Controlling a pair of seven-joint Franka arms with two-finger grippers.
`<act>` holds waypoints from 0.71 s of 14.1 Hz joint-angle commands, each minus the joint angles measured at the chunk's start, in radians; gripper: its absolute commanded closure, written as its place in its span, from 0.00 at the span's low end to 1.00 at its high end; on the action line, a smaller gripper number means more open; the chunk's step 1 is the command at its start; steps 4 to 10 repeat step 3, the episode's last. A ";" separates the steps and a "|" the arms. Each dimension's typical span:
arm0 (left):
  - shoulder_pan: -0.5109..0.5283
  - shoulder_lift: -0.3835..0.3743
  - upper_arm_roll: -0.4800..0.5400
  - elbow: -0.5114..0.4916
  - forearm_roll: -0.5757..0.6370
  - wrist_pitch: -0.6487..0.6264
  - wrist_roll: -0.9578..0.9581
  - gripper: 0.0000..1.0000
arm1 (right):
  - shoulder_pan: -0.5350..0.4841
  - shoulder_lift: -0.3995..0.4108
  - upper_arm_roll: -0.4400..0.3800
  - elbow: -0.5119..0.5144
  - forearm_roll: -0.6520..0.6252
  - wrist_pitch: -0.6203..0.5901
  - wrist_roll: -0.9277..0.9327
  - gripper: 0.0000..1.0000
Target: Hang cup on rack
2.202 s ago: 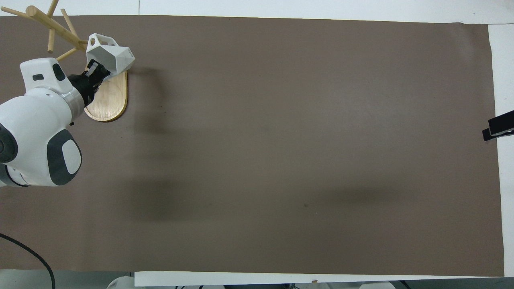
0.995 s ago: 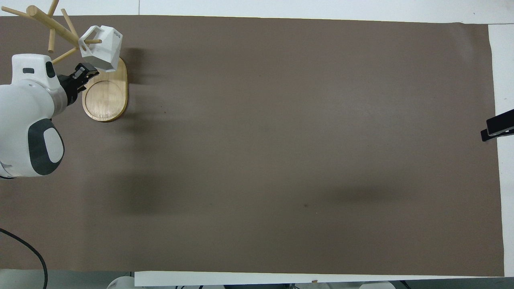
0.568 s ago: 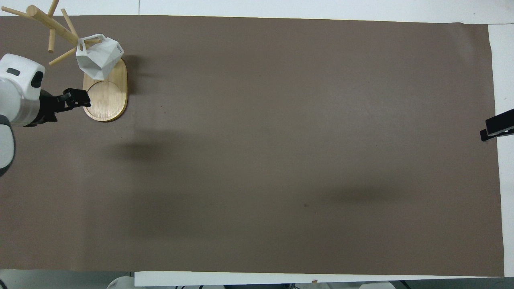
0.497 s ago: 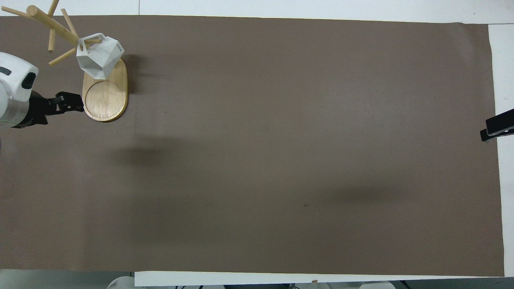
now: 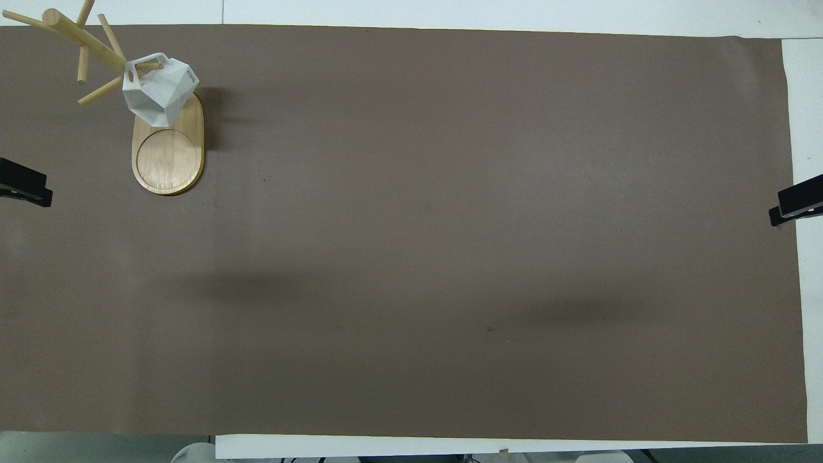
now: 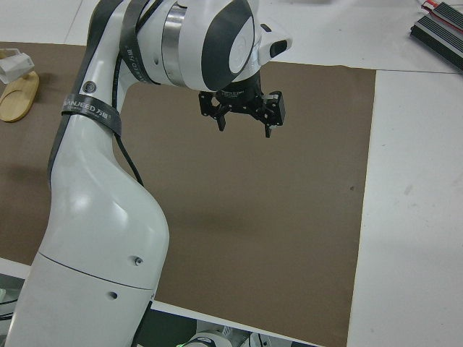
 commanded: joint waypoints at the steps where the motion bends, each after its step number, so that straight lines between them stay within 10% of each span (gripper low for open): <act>1: 0.021 0.030 -0.006 0.034 0.013 -0.018 0.027 0.00 | 0.001 -0.014 0.001 -0.013 -0.007 0.012 0.015 0.00; 10: 0.016 0.027 -0.007 0.037 0.013 -0.015 0.027 0.00 | 0.001 -0.016 0.003 -0.011 -0.007 0.011 0.015 0.00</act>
